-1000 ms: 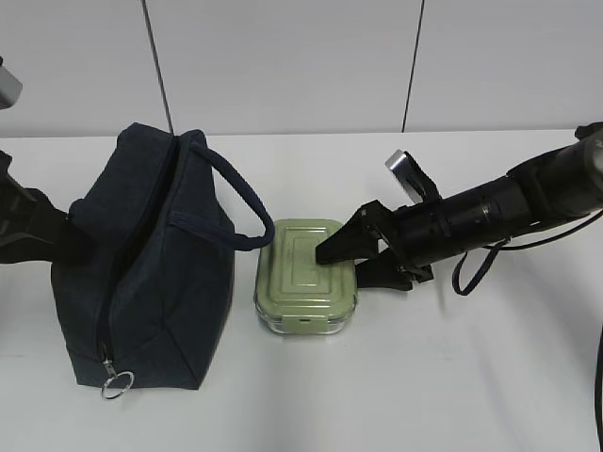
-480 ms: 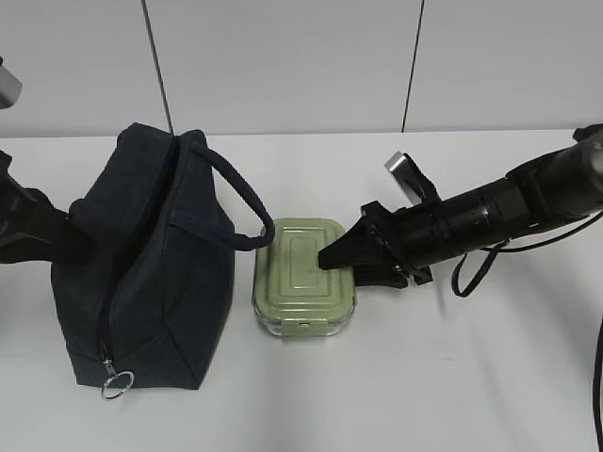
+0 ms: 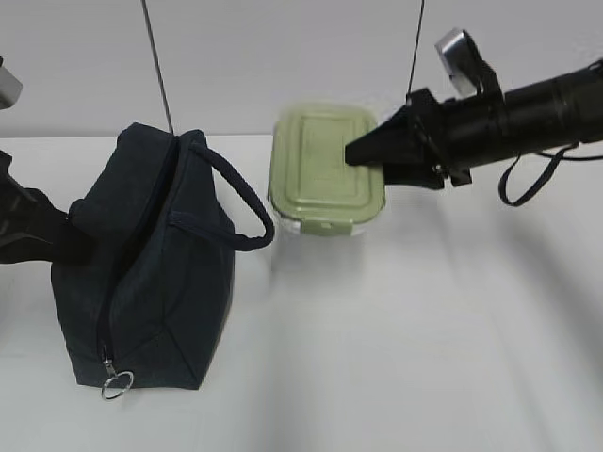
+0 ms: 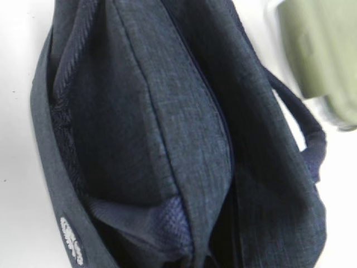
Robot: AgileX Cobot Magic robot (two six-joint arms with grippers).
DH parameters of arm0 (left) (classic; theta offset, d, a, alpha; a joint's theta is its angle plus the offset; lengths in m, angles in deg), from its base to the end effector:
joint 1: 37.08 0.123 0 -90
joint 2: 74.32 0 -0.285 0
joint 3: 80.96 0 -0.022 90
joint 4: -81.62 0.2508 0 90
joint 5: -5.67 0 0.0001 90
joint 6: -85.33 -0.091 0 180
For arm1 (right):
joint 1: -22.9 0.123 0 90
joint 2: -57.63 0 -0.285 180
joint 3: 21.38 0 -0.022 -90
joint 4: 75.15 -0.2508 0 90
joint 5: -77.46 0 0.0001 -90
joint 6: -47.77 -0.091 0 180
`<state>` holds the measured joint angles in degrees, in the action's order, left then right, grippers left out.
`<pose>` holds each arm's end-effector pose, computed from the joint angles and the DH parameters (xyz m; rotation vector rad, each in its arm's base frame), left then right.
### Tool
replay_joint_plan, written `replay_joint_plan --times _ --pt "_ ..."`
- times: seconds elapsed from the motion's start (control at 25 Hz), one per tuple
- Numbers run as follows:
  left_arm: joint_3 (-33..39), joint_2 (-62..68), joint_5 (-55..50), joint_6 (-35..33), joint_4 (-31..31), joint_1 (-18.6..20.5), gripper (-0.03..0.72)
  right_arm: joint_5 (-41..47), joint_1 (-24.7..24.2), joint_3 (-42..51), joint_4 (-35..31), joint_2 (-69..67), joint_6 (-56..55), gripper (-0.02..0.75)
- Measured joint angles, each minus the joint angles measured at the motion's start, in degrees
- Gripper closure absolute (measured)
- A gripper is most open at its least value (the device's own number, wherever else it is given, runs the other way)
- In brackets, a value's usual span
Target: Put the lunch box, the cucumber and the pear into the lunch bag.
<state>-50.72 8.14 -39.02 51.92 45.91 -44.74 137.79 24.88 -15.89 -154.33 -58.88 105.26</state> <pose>0.2349 -0.0693 0.2561 0.4569 2.5587 -0.5648 0.3789 0.0909 0.2274 -0.2694 2.2733 1.3446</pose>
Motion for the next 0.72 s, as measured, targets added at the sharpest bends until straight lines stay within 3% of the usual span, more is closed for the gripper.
replay_joint_plan --times 0.16,0.28,0.52,0.72 --pt "0.0 0.0 0.0 0.0 0.0 0.0 0.686 1.14 2.24 -5.77 0.66 3.91 -4.48 0.368" --pt "0.0 0.0 0.0 0.0 0.0 0.0 0.686 0.89 6.63 -11.86 0.85 4.22 -6.37 0.368" --pt "0.0 0.0 0.05 0.0 0.0 0.0 0.686 -7.12 18.34 -19.84 0.9 1.71 -7.0 0.369" --pt "0.0 0.0 0.05 0.0 0.0 0.0 0.686 -13.69 23.53 -21.21 -1.04 -2.94 -4.78 0.369"
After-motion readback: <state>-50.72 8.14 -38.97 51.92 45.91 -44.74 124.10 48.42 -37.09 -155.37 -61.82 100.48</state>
